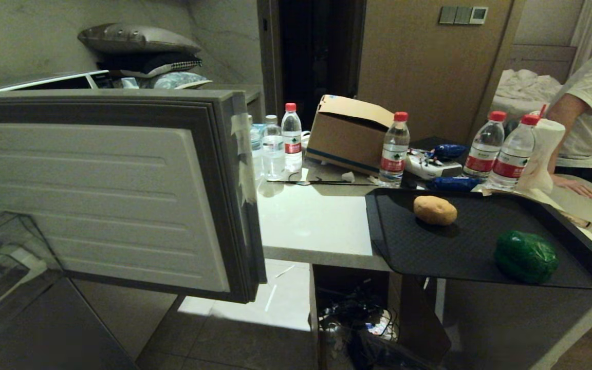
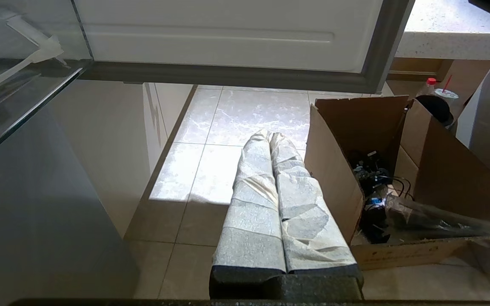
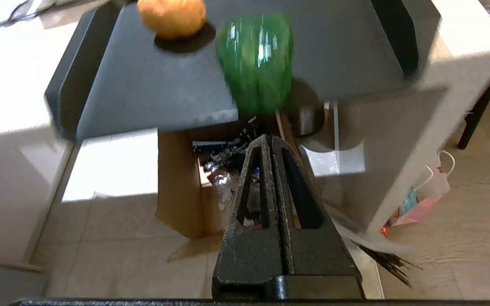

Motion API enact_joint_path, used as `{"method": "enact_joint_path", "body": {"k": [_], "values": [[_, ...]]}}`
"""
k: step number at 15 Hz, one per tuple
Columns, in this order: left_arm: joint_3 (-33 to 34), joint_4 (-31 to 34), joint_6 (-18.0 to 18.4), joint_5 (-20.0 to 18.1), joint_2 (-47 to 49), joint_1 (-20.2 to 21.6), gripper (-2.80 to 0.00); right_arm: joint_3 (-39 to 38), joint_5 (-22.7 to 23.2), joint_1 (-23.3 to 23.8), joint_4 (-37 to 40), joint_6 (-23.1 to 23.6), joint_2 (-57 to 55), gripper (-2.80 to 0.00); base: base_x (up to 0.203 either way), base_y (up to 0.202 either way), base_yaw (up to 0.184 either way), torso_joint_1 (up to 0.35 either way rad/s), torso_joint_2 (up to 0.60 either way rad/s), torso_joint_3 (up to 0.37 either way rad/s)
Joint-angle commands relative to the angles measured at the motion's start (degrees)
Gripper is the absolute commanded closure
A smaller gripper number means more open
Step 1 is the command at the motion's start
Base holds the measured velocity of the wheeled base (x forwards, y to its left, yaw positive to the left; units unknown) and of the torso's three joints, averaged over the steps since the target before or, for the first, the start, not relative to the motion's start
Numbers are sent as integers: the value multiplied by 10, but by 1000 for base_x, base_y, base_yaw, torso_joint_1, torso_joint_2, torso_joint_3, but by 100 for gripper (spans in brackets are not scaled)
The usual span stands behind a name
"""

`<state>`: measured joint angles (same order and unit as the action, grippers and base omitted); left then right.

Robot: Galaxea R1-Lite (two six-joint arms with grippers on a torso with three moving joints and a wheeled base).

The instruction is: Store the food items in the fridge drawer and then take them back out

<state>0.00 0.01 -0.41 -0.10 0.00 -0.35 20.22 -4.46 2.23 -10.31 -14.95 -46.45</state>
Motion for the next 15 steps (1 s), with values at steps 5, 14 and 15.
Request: {"method": "enact_joint_path", "body": {"k": [5, 14, 15], "values": [[0, 0, 0, 0, 1, 0, 0, 31, 0, 4, -136, 5, -193, 0, 0, 0, 0, 0, 0, 0], [0, 0, 0, 0, 1, 0, 0, 91, 0, 2, -139, 26, -277, -280, 0, 0, 0, 0, 0, 0], [0, 0, 0, 0, 1, 0, 0, 97, 0, 2, -139, 26, -282, -280, 0, 0, 0, 0, 0, 0]]}}
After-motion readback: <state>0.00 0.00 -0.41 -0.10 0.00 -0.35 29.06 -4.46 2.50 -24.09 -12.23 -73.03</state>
